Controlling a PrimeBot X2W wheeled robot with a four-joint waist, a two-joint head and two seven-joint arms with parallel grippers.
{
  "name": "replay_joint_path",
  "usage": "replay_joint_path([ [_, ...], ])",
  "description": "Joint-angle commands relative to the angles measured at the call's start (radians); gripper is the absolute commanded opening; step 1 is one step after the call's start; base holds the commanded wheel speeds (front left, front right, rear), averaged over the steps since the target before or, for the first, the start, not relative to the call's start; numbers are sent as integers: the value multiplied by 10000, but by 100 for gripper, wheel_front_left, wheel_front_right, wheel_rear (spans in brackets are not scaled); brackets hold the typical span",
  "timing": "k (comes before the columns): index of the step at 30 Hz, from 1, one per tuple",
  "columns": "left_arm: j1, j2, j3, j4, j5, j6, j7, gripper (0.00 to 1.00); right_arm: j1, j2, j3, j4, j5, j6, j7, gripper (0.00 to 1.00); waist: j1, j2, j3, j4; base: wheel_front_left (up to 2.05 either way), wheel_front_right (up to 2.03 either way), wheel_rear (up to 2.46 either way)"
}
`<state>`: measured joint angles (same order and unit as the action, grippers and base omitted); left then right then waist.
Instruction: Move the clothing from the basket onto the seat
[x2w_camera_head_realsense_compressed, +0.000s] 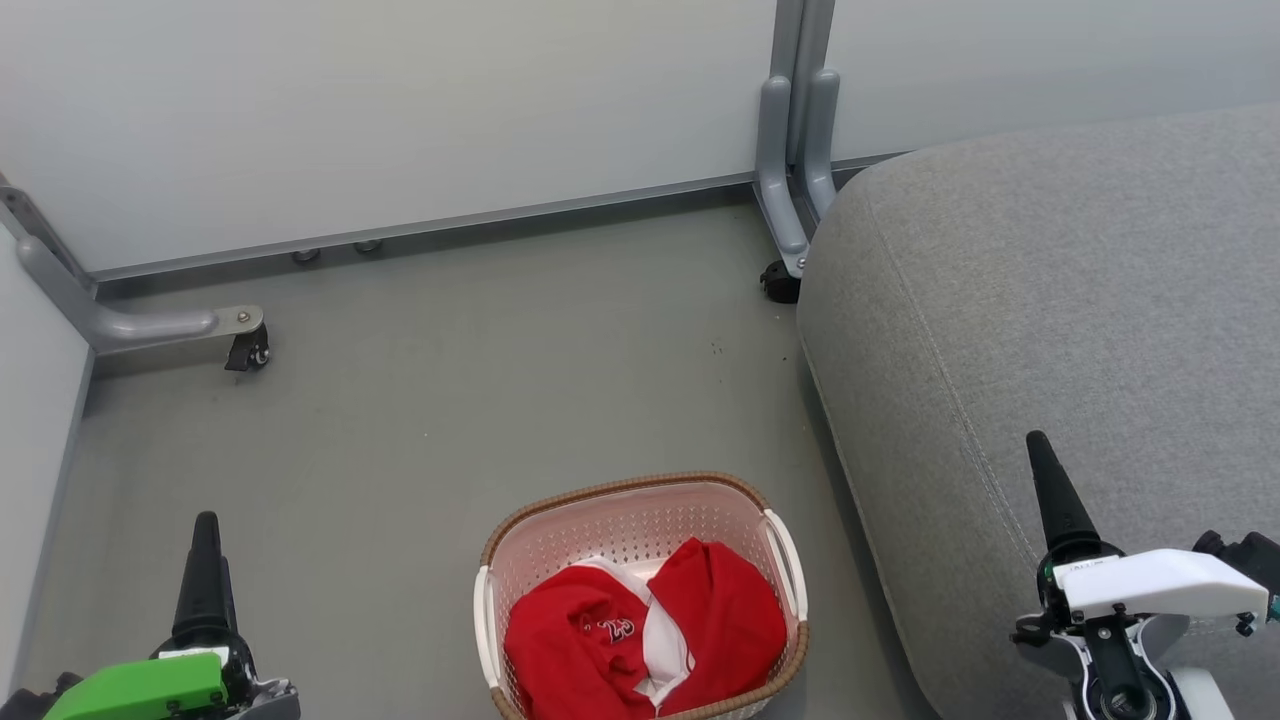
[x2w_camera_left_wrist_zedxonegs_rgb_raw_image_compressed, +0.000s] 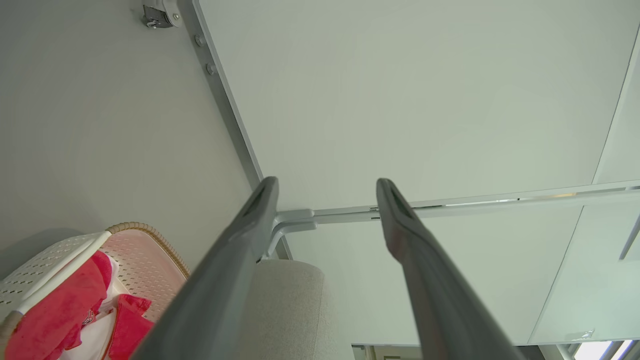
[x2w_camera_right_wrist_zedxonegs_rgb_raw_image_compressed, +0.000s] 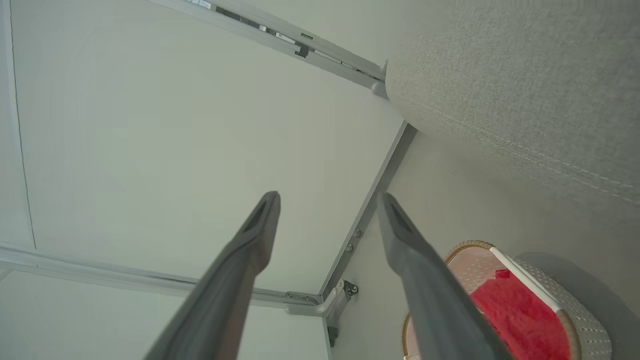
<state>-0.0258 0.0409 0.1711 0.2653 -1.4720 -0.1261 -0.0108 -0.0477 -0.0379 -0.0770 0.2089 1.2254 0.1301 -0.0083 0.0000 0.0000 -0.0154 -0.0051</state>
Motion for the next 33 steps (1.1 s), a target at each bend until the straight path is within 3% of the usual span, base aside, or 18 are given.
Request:
replay_joint_path([
  [1,-25,47,92,-141,318,-27,-101,100,-150,-68,23,-220,-516,4,-122,100,0,0,0,-3,0,0,0],
  [13,117,62,202,-841,2292,-34,-532,100,-339,-171,356,-1045,-4139,4,-555,100,0,0,5,34,0,0,0],
  [20,320,71,-280,-1300,3854,-21,-760,100,-309,-302,829,-1477,-5891,5,-788,100,0,0,-4,75,0,0,0],
  [30,568,79,-945,-1974,6200,745,-1064,100,-170,-410,1365,-1544,-7605,5,-1093,100,0,0,-22,93,0,0,0],
  [33,686,78,-1385,-2069,7227,744,-1150,100,-144,-436,1451,-1502,-7995,5,-1174,100,0,0,-32,82,0,0,0],
])
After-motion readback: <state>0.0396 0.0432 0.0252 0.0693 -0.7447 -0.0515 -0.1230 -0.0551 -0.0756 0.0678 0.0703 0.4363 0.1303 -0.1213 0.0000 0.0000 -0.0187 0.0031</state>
